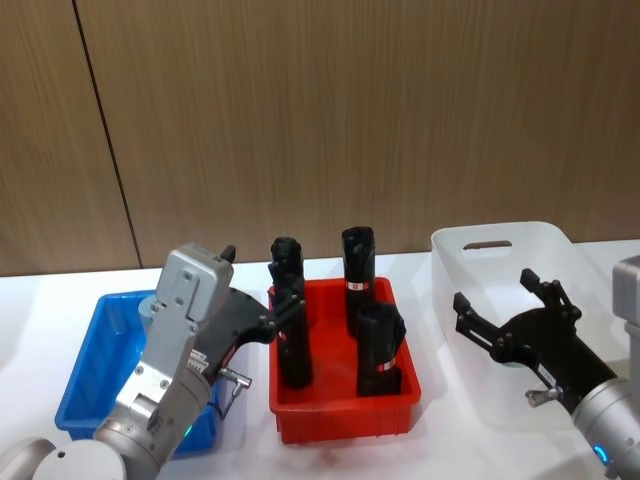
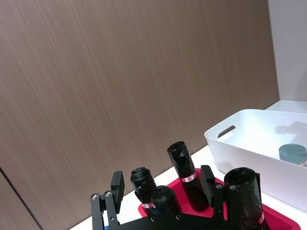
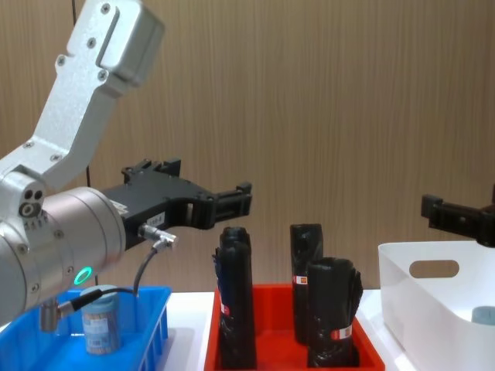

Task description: Pick the cotton swabs from the blue box and place them into the white box.

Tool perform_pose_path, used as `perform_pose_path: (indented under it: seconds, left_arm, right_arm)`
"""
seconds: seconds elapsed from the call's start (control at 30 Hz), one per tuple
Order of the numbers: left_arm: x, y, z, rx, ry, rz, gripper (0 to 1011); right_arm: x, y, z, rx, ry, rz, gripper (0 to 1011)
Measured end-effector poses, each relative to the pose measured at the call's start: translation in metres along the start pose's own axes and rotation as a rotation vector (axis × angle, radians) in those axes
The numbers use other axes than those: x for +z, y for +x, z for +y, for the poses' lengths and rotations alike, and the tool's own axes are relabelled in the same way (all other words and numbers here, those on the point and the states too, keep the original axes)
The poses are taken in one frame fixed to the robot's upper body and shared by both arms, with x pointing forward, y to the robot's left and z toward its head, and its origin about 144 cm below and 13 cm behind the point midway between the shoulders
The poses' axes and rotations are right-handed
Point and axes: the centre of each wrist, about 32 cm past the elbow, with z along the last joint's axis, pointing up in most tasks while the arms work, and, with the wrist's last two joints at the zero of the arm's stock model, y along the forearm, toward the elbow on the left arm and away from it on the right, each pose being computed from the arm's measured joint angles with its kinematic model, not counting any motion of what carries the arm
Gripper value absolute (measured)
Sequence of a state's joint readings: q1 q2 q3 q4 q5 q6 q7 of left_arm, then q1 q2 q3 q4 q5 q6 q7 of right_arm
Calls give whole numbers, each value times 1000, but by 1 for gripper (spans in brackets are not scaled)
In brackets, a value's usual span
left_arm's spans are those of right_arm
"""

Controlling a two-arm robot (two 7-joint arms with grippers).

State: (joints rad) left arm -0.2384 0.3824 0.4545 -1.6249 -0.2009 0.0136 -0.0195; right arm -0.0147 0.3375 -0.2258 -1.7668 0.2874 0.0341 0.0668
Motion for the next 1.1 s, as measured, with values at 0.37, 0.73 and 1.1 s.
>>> perform_pose_path:
  seconds: [0.37, 0.73, 1.1]
  left_arm:
    - [0, -1, 0, 8, -1, 0, 1004]
    - [0, 0, 0, 8, -2, 0, 1004]
    - [0, 0, 0, 8, -1, 0, 1004]
  right_arm:
    - [0, 0, 0, 2, -1, 0, 1002]
    - [3, 3, 0, 44, -37, 10, 1002]
    - [8, 6, 4, 139, -90, 22, 1002]
